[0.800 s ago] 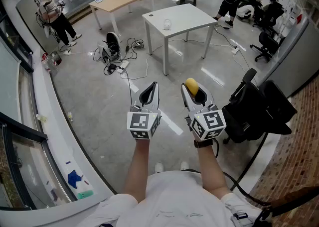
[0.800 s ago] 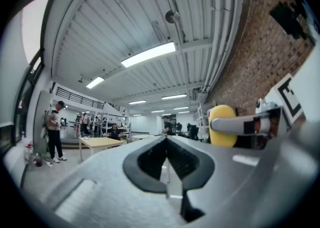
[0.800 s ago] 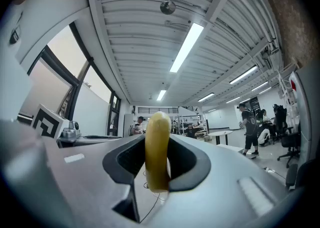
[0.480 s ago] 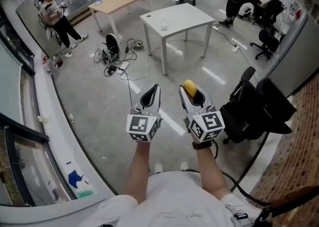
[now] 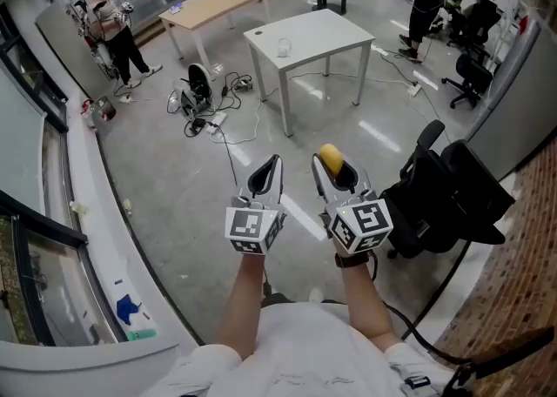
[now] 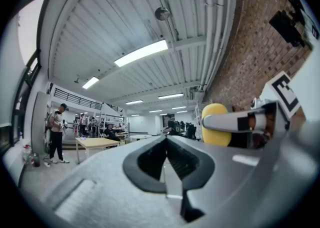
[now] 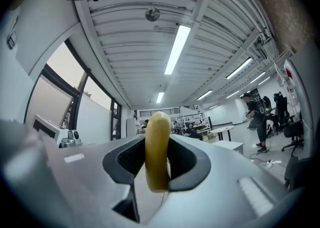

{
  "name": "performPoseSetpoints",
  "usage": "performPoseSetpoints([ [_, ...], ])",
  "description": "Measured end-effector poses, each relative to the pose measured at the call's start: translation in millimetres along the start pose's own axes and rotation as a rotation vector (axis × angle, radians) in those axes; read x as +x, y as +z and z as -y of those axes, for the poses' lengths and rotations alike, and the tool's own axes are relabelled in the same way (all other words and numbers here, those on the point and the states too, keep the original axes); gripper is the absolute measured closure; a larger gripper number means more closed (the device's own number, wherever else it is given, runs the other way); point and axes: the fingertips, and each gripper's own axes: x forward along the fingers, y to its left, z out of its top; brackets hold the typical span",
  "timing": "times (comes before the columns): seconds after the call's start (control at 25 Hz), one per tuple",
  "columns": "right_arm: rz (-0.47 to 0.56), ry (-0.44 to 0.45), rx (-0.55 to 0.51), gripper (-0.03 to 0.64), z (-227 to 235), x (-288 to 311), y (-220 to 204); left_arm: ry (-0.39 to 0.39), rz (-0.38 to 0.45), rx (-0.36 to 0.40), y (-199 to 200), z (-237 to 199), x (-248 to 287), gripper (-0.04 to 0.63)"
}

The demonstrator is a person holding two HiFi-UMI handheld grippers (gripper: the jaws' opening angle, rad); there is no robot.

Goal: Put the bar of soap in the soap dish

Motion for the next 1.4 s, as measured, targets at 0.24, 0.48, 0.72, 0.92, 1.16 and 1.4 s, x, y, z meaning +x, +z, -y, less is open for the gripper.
performPoseSetpoints([
  [0.24,-0.034,-0.011,-0.041,0.500,20.4,2.0,-12.4,0.015,-0.054,0.014,-18.8,8.0,8.9,0.594],
  [0.48,-0.053,-0.003,-0.038,0.499,27.3,44.1,-25.8,0.006,-0.062,-0.010,-26.9,-23.5,45.9,0.594],
  [0.72,-0.039,0.018,0.020,0.500,46.6,108.3,-30.4,0.004,-0.073,-0.032,-41.1,-75.6,101.4,0.594],
  [0.92,-0.023,-0.020,0.014,0.500,58.5,167.4,-29.0,0.002,-0.046,-0.018,-40.3,-145.5,143.8,0.594],
  [1.16,-0.019,-0.047,0.016,0.500,57.4,225.3,-40.7,-0.053,-0.051,-0.024,-51.8,-176.1,173.6,0.594],
  [1.4,-0.082,-0.070,0.029,0.500,69.1,249.3,-63.5,-0.111,-0.102,-0.084,-71.8,-175.1,197.8,0.594],
])
